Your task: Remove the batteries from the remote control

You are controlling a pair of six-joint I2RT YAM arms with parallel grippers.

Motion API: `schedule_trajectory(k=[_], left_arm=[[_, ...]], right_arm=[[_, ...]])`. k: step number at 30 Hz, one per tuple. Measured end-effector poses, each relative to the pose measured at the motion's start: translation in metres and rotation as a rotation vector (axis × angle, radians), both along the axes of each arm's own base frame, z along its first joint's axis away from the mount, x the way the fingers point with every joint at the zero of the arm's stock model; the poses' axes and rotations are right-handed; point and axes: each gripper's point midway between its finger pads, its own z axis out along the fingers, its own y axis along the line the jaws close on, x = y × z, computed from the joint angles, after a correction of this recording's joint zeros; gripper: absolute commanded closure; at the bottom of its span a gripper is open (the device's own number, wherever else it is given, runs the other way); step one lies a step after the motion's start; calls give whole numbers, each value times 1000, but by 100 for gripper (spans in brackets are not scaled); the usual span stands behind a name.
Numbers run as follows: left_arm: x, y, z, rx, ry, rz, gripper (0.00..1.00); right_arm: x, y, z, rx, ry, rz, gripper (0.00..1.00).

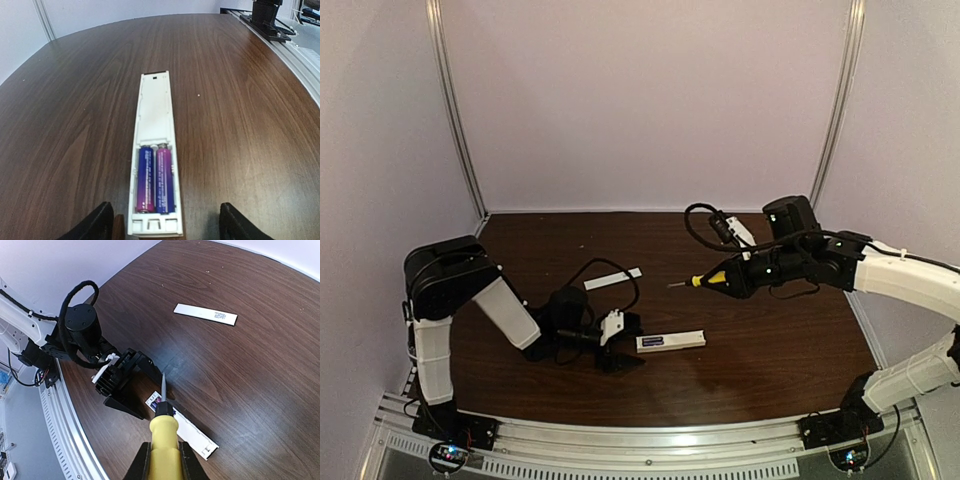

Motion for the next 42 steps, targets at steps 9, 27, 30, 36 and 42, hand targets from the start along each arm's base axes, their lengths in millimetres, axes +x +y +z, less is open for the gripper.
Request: schedule_trajectory(k=[9,27,30,36,42], left_arm=[[14,-1,0,-8,41,2,39],[15,-7,-6,45,95,-20,57],[15,-5,-6,41,90,-13,72],[13,0,-5,19,87,10,95],[17,3,-2,31,96,53,100]], right_arm=[[-1,-1,-4,-6,8,0,100],[-2,-1,-6,-11,12,1,100],[-2,-2,-6,-13,15,1,100],[-2,-2,-9,-18,20,2,100],[-4,-2,-21,-51,57,8,100]])
